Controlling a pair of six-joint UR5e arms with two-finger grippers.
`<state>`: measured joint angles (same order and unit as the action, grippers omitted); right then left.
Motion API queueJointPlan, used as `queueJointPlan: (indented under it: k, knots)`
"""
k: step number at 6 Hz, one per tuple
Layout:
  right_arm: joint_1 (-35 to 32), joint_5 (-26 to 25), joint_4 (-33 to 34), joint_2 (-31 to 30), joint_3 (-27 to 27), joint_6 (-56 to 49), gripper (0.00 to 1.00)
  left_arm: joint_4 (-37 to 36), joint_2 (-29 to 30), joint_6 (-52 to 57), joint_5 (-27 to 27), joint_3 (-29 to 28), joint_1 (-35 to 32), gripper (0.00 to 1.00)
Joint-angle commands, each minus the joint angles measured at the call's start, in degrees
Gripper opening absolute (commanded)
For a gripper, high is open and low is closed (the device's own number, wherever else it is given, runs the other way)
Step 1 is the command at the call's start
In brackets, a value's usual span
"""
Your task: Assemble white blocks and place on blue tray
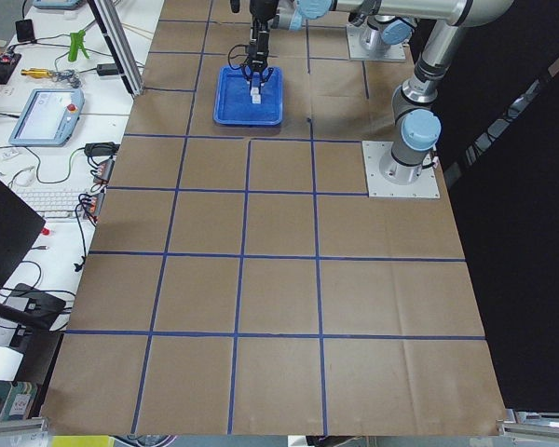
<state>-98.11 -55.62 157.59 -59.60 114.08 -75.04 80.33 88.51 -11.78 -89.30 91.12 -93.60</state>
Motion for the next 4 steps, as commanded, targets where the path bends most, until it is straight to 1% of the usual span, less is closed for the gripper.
queueJointPlan:
  k: [1, 4]
  knots:
    - [-0.06, 1.21, 0.00, 0.01, 0.00, 0.15, 0.34, 0.00, 0.00, 0.00, -0.09, 0.03, 0.00, 0.99]
    - [-0.85, 1.05, -0.09, 0.10, 0.00, 0.33, 0.34, 0.00, 0.00, 0.00, 0.00, 0.03, 0.00, 0.99]
